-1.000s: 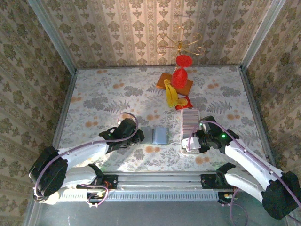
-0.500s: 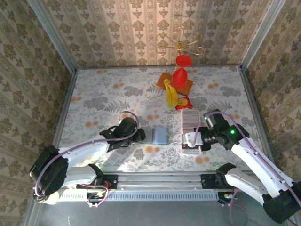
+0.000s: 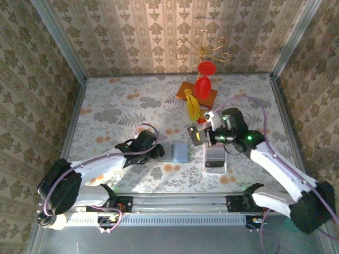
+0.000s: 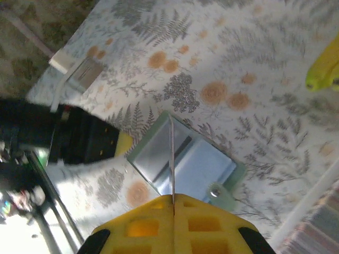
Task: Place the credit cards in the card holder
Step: Insert the credit card into the card slot.
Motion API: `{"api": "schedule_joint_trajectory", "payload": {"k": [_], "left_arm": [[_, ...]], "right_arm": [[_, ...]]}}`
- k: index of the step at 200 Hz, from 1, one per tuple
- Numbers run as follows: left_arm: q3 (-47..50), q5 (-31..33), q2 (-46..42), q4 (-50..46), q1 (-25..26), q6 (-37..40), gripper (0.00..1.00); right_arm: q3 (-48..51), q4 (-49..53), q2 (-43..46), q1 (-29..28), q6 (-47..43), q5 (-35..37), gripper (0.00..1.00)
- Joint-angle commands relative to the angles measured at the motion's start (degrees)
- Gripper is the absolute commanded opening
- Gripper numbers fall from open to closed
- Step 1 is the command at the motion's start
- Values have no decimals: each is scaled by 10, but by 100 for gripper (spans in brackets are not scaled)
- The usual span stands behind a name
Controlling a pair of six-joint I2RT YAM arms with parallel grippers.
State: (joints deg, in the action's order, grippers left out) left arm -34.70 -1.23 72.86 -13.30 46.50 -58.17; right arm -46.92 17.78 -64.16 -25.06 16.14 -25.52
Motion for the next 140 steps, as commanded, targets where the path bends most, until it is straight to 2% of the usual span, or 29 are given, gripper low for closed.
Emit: {"api": "schedule_joint_trajectory", "payload": {"k": [1,52,87,140], "left_arm": [[-22,-3,13,-25,-2,11,52],[-10,1,25,-7,-2,-7,39],[5,0,26,9,-3,-22,32],[34,-1,20,38,2,-48,25]], "right_arm": [[2,-98,-55,-3,249,-20,0],[71,-285,-145,-25,405,15,0],[86,-330,-206,-73,396,54,0],[150,-433,-236,-111,395,112,0]]}}
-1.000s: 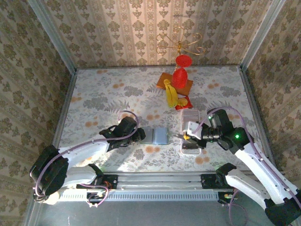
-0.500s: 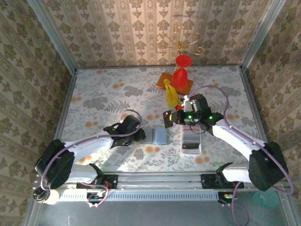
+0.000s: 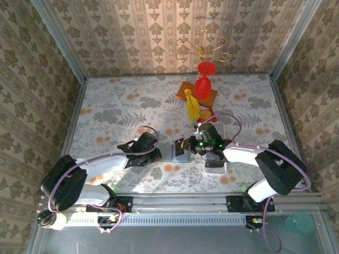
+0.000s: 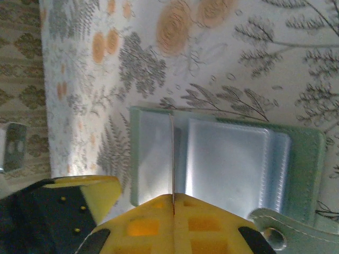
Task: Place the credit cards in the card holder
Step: Insert the credit card into the card slot.
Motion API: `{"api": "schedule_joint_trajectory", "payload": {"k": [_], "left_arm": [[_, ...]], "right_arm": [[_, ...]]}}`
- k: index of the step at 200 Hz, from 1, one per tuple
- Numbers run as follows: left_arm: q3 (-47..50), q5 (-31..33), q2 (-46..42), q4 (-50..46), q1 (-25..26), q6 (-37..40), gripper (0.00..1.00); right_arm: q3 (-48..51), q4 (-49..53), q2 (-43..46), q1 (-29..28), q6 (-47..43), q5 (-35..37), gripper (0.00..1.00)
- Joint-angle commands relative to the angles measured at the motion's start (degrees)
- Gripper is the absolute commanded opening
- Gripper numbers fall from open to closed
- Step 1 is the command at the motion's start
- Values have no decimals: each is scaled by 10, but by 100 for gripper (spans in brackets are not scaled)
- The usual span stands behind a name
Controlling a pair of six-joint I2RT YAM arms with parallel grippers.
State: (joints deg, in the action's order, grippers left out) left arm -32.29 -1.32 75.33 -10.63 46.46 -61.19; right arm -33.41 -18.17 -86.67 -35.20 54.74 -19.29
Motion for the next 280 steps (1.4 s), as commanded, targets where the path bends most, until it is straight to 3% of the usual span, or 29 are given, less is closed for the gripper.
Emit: {"api": "schedule_joint_trajectory", "payload": {"k": [1,35,95,280], "left_arm": [[10,0,-4,12,3,-18,25],[14,0,-5,12,4,-18,23],[17,-7,8,24,5,-20,19],[36,-5,14,35,12,-26,18]], "right_arm": [[16,-76,-11,-10,9,50,0],[29,-124,-34,-18,16,40,0],[36,-122,-33,-26,23,46,0],[33,-150,-73,-37,67,24,0]]}}
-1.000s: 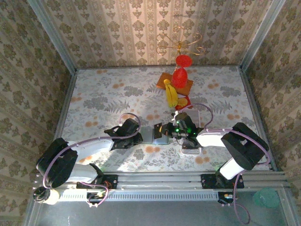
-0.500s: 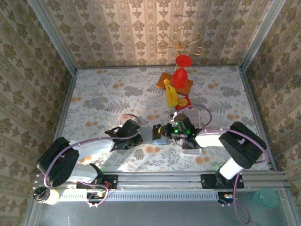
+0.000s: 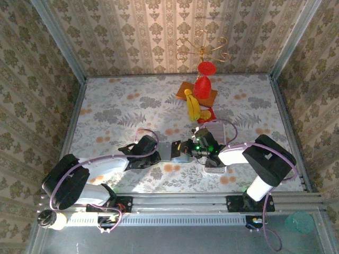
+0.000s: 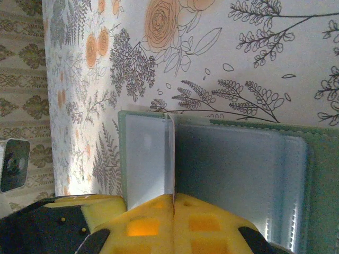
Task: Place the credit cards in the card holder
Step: Insert the credit card into the card slot.
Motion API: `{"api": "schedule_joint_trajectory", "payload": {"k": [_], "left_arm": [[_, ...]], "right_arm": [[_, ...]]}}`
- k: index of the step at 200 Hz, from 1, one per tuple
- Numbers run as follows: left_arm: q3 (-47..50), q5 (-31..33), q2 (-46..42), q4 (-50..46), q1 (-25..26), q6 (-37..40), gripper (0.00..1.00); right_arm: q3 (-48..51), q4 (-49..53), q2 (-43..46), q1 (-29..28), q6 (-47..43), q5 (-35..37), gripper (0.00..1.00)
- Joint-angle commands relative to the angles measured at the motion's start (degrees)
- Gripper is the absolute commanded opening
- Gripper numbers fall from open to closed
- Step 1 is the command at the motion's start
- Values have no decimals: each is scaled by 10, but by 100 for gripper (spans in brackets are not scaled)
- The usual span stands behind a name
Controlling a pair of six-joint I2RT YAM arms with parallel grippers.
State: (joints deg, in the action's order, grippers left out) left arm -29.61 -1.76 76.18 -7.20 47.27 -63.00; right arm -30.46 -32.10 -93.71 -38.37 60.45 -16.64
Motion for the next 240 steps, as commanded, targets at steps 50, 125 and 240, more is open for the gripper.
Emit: {"api": "schedule_joint_trajectory", "payload": {"k": [50,125,240], "left_arm": [[13,0,6,6,7,-11,17],[28,11,2,22,18,-25,17],[30,16,5,20,22,-28,16]], "right_arm": [[0,-8,-8,-9,11,-10,0],[-6,12,-16,-16,20,-10,0],[-37,3,-54,-25,10,-56,0]]}}
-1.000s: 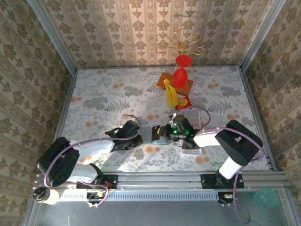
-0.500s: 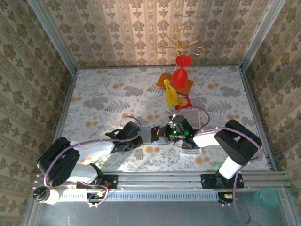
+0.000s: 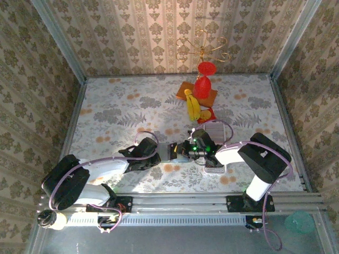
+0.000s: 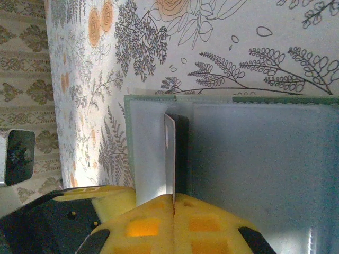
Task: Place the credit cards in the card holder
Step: Insert the credit card into the card slot.
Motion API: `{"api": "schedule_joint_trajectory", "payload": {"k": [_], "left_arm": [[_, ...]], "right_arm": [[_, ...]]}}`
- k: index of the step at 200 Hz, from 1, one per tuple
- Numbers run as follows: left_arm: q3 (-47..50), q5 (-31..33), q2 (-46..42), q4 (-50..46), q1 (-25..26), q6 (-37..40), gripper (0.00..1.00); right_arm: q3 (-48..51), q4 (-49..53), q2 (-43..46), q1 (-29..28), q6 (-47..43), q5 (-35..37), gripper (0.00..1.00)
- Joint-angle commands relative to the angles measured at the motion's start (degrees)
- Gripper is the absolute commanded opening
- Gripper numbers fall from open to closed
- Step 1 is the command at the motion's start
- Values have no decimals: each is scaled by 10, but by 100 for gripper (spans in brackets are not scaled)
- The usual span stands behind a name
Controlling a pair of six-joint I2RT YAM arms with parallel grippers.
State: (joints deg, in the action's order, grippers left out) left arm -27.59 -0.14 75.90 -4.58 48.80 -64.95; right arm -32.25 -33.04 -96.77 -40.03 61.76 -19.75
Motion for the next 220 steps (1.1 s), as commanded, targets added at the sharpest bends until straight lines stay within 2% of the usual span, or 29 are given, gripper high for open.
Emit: {"api": "schedule_joint_trajectory", "payload": {"k": [1,15,70,120,133,173,220], "left_arm": [[9,-1,7,-7,7,-9,16],[6,0,6,-10,7,-8,16],[5,-1,6,-9,7,-6,16],[5,-2,8,-5,6,-6,16],[4,-2,10,-5,7,-5,16],[3,-3,11,0,6,-7,16],[0,-2,13,-1,6,-6,16]], "right_arm": [[-20,13,-24,-8,-3,-25,0],[-31,31,-27,-8,-7,-27,3],[-51,125,7,-8,-46,13,43],[-72,210,37,-8,-92,46,53],[-75,216,39,-8,-96,46,52],[-89,224,20,-9,-101,35,36],[-120,232,-9,-17,-115,13,34]]}}
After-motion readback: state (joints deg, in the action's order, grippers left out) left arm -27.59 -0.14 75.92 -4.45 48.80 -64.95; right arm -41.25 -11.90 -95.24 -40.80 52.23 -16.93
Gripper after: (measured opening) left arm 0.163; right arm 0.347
